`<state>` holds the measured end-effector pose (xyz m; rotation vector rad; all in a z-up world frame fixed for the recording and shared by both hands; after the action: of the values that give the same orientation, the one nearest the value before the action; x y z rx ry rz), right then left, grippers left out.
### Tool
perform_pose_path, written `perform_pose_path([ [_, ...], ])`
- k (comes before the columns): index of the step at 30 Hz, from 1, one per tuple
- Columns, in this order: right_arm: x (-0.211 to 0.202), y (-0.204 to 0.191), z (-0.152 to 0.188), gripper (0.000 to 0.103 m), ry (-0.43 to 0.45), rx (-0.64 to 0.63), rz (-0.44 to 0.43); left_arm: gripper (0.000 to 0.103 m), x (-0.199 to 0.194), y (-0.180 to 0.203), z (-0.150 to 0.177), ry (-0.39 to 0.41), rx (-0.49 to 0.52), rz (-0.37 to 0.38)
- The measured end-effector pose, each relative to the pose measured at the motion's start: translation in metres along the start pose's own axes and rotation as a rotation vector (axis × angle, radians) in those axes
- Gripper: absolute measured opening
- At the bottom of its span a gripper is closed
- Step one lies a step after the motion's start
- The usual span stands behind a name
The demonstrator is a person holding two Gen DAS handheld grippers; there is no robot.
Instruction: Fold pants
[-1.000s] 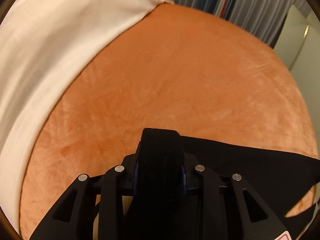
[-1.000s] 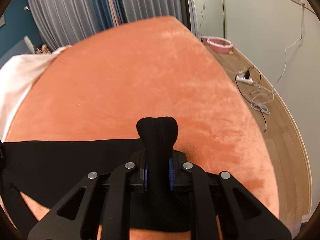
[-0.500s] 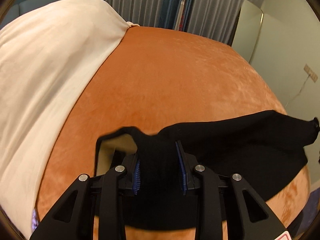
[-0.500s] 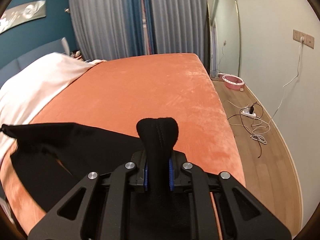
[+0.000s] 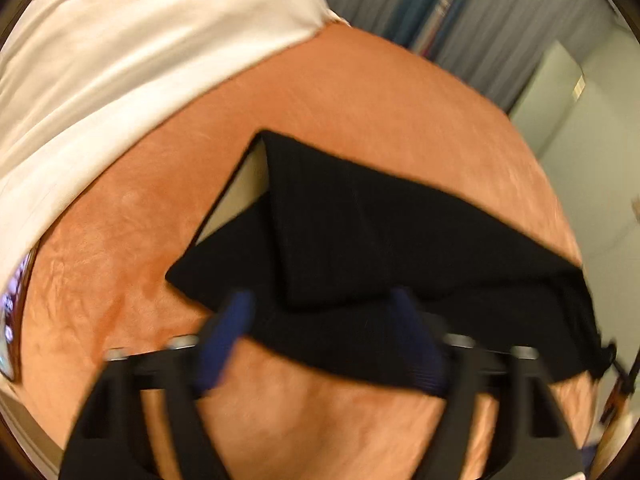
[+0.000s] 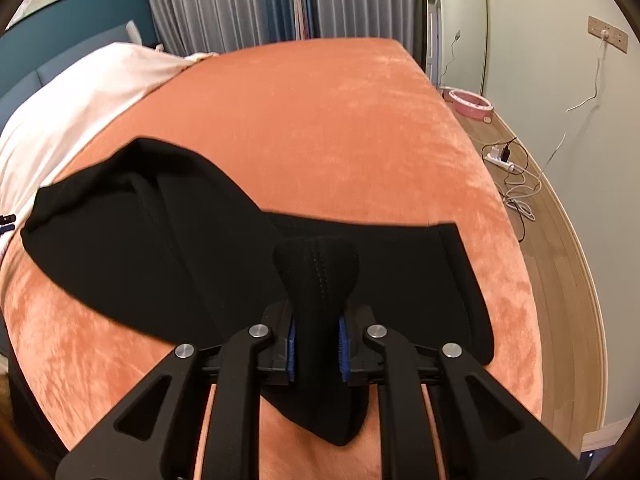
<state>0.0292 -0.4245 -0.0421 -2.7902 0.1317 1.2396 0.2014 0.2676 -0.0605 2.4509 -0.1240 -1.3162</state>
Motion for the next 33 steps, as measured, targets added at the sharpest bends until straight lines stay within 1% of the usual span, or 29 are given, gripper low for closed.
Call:
perform_pose_path([
  [3,-0.004,0.000,-0.004,0.014,0.020,0.021,0.007,0.081,0.028,0.002,-0.014,-0.074,-0.080,0.031],
  [5,-0.007,-0.002,-0.004,0.014,0.025,0.026,0.013,0.081,0.056,-0.005,-0.016,-0.149,-0.155,0.033],
  [6,-0.006,-0.002,-0.006,0.014,0.021,0.028,0.021,0.079,0.068,-0.007,-0.016,-0.187,-0.194,0.042],
  [7,-0.006,-0.004,-0.004,0.014,0.020,0.028,0.024,0.079,0.080,-0.011,-0.015,-0.216,-0.235,0.033],
  [8,-0.006,-0.004,-0.005,0.014,0.018,0.028,0.030,0.077,0.082,-0.012,-0.017,-0.205,-0.255,0.027],
  [9,-0.007,-0.005,-0.005,0.014,0.016,0.029,0.034,0.059,0.082,-0.009,-0.021,-0.193,-0.252,0.020],
  [10,-0.007,-0.006,-0.005,0.015,0.017,0.028,0.040,0.037,0.080,-0.007,-0.028,-0.188,-0.240,0.014],
  [11,-0.008,-0.006,-0.006,0.015,0.021,0.028,0.047,0.021,0.079,-0.007,-0.034,-0.201,-0.248,0.064],
  [12,-0.008,-0.007,-0.009,0.015,0.024,0.028,0.051,0.020,0.075,-0.009,-0.039,-0.206,-0.275,0.113],
  [13,-0.010,-0.007,-0.009,0.015,0.034,0.026,0.059,0.020,0.064,-0.014,-0.047,-0.192,-0.291,0.166],
  [14,-0.012,-0.008,-0.011,0.015,0.045,0.022,0.068,0.020,0.050,-0.017,-0.054,-0.164,-0.280,0.197],
  [16,-0.016,-0.010,-0.015,0.015,0.059,0.014,0.070,0.020,0.010,-0.022,-0.070,-0.080,-0.234,0.230],
  [17,-0.018,-0.011,-0.016,0.015,0.061,0.007,0.068,0.020,-0.008,-0.026,-0.074,-0.059,-0.217,0.245],
  [18,-0.017,-0.011,-0.016,0.015,0.056,0.001,0.070,0.020,-0.024,-0.032,-0.076,-0.050,-0.193,0.232],
  [19,-0.015,-0.011,-0.015,0.016,0.046,-0.005,0.075,0.021,-0.029,-0.036,-0.075,-0.049,-0.176,0.202],
  [20,-0.012,-0.010,-0.013,0.019,0.031,-0.012,0.082,0.021,-0.031,-0.042,-0.072,-0.058,-0.156,0.145],
  [21,-0.006,-0.009,-0.009,0.020,0.006,-0.016,0.087,0.022,-0.022,-0.052,-0.065,-0.094,-0.132,0.058],
  [22,-0.001,-0.007,-0.004,0.021,-0.013,-0.013,0.093,0.022,-0.012,-0.060,-0.057,-0.133,-0.125,0.004],
  [23,0.003,-0.005,0.000,0.023,-0.023,-0.001,0.086,0.022,0.006,-0.070,-0.046,-0.192,-0.123,-0.063],
  [25,0.001,0.001,0.006,0.034,-0.013,0.031,0.089,0.023,0.031,-0.078,-0.030,-0.262,-0.139,-0.121],
  [26,-0.003,0.004,0.008,0.043,-0.005,0.043,0.094,0.023,0.034,-0.078,-0.026,-0.259,-0.151,-0.127],
  [27,-0.010,0.005,0.011,0.050,0.005,0.044,0.101,0.025,0.030,-0.075,-0.026,-0.230,-0.155,-0.130],
  [28,-0.021,0.007,0.013,0.053,0.018,0.036,0.118,0.028,0.022,-0.071,-0.028,-0.196,-0.158,-0.144],
  [29,-0.030,0.008,0.015,0.062,0.026,0.030,0.136,0.028,0.013,-0.068,-0.029,-0.167,-0.153,-0.185],
  [30,-0.045,0.012,0.017,0.070,0.045,0.026,0.162,0.028,0.000,-0.063,-0.031,-0.116,-0.130,-0.302],
  [31,-0.058,0.017,0.019,0.074,0.068,0.033,0.169,0.028,-0.013,-0.053,-0.032,-0.065,-0.090,-0.424],
  [32,-0.066,0.021,0.020,0.078,0.086,0.043,0.167,0.031,-0.027,-0.042,-0.034,-0.009,-0.057,-0.509],
  [33,-0.079,0.029,0.020,0.081,0.119,0.075,0.155,0.036,-0.041,-0.035,-0.037,0.040,-0.049,-0.534],
])
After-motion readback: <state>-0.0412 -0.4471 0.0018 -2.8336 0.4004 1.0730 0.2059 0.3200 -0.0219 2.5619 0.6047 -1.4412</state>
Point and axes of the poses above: each gripper's, at about its wrist camera, not at the fingertips, and x roughly the way its jaws point, y to its right, z to its underside, the point moved 2 cm from there along x, roughly the way its jaws point, and after that the axes turned 4 degrees about -x, right-handed, at the moved point
